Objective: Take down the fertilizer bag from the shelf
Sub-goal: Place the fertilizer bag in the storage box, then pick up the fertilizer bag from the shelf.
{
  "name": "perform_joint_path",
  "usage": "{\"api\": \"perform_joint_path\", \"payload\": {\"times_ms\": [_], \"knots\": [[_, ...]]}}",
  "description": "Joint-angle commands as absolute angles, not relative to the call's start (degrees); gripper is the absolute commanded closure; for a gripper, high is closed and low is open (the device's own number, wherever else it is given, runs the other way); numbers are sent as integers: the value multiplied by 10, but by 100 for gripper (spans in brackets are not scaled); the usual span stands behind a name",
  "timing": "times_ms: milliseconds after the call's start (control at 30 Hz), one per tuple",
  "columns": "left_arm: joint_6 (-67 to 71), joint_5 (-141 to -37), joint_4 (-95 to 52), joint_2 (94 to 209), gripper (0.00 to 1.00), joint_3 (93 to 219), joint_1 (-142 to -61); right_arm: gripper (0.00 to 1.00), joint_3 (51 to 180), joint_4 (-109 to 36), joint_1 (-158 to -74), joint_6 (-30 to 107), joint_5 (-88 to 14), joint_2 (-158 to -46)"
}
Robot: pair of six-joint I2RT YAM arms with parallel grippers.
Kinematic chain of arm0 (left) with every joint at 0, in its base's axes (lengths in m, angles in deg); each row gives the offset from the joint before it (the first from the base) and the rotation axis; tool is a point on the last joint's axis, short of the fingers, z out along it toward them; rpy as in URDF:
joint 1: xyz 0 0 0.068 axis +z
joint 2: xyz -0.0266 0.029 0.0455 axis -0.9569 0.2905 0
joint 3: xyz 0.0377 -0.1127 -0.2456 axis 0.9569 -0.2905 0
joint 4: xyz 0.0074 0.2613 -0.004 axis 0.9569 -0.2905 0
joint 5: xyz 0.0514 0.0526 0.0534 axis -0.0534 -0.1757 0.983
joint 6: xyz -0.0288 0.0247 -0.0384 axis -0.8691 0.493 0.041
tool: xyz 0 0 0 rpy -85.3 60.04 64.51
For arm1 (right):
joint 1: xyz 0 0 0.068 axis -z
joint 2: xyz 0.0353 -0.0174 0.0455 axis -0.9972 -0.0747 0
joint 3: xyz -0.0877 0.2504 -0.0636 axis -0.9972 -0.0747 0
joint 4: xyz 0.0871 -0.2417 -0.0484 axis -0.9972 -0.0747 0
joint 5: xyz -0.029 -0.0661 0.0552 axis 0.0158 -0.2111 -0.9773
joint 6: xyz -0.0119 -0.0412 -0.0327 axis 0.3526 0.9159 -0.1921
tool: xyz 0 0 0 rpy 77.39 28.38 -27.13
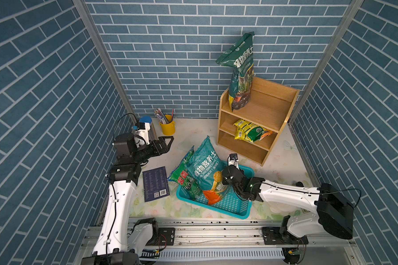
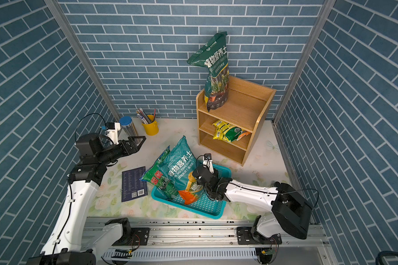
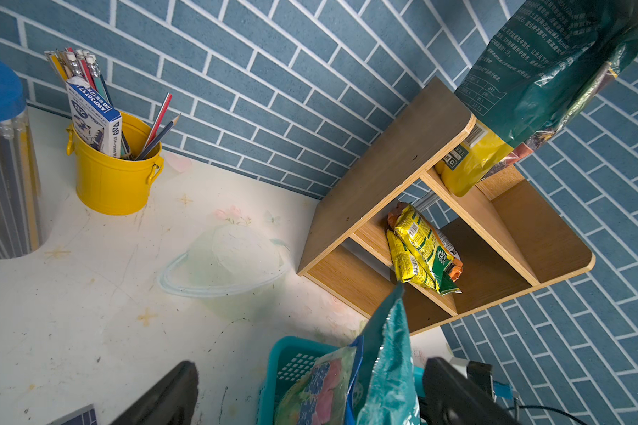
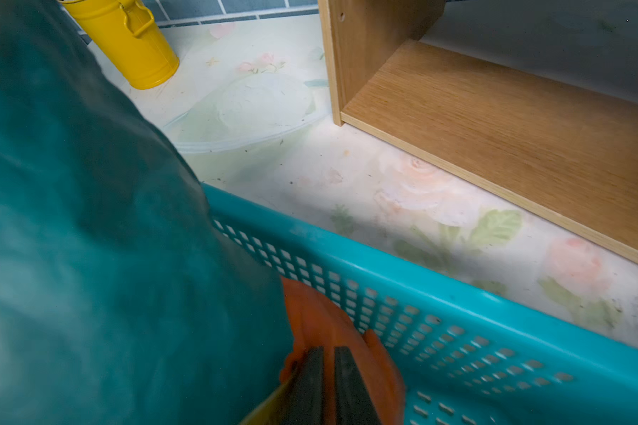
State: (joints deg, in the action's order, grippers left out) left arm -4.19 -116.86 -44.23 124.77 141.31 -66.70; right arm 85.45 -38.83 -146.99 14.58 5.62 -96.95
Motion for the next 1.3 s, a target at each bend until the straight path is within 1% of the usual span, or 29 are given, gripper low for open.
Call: {"api": "perform_joint_path", "payload": {"times_ms": [0, 133, 200, 333, 400, 500, 567, 633, 700, 833, 933, 1000, 1200, 1267], "knots": [[-40, -1170, -440, 1251, 0, 1411, -664, 88, 885, -360, -1484, 176, -61, -1012], [-39, -1171, -440, 1251, 0, 1411, -664, 88, 889, -347, -1485, 192, -66, -1012], [-39, -1171, -440, 1251, 0, 1411, -664, 85, 880, -342, -1485, 192, -64, -1001], [-40, -1171, -439, 1251, 0, 1411, -664, 78, 865, -320, -1484, 210, -75, -972], [-40, -1171, -439, 1251, 0, 1411, -664, 71, 878, -335, -1485, 225, -64, -956], [-40, -1172, -439, 1252, 0, 1411, -665, 57, 921, -380, -1485, 272, -11, -909], [-40, -1171, -439, 1252, 0, 1411, -664, 42, 964, -412, -1485, 313, 49, -876], [-40, -1171, -439, 1252, 0, 1410, -664, 36, 1010, -433, -1485, 354, 98, -854], [-41, -1171, -439, 1251, 0, 1411, -664, 24, 1046, -426, -1484, 392, 133, -837], [-41, -1171, -439, 1251, 0, 1410, -664, 19, 1110, -371, -1483, 469, 185, -821], [-42, -1171, -437, 1252, 0, 1408, -664, 15, 1148, -314, -1479, 535, 255, -841], [-42, -1172, -437, 1251, 0, 1408, -664, 12, 1187, -299, -1467, 573, 277, -874], [-41, -1169, -438, 1251, 0, 1408, -664, 7, 1363, -385, -1416, 589, 247, -999], [-41, -1167, -439, 1249, 0, 1408, -663, 3, 1440, -441, -1384, 569, 216, -1046]]}}
